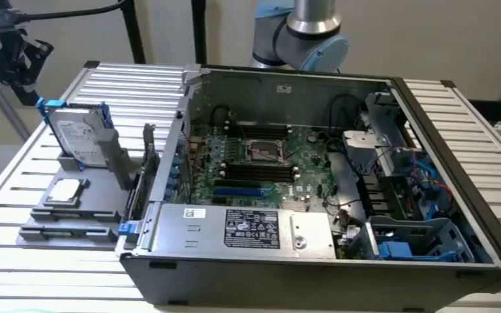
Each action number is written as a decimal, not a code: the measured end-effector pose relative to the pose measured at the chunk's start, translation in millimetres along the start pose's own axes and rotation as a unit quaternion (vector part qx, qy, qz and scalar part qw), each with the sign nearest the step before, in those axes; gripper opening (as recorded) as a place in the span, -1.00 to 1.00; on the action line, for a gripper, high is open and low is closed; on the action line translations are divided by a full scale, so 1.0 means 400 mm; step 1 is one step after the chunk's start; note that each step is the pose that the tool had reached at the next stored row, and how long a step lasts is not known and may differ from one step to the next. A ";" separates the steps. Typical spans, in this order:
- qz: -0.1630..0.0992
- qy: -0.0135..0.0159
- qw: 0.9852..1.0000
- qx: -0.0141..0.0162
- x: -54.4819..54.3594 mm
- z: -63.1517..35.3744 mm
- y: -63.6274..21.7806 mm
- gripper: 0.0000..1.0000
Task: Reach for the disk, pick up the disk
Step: 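Reach for the disk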
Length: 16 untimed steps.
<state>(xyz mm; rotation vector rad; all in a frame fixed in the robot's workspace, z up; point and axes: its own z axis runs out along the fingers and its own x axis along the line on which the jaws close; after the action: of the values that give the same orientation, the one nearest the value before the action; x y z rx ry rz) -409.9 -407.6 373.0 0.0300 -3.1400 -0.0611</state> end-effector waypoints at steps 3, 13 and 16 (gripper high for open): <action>0.000 0.000 1.000 0.000 0.000 0.000 0.000 -0.79; 0.000 0.000 1.000 0.000 0.000 0.000 0.000 -0.79; 0.000 0.000 1.000 0.000 0.000 0.000 0.007 -0.79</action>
<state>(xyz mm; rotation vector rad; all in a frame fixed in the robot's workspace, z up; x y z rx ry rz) -410.0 -404.7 372.9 0.0298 -3.1400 -0.0614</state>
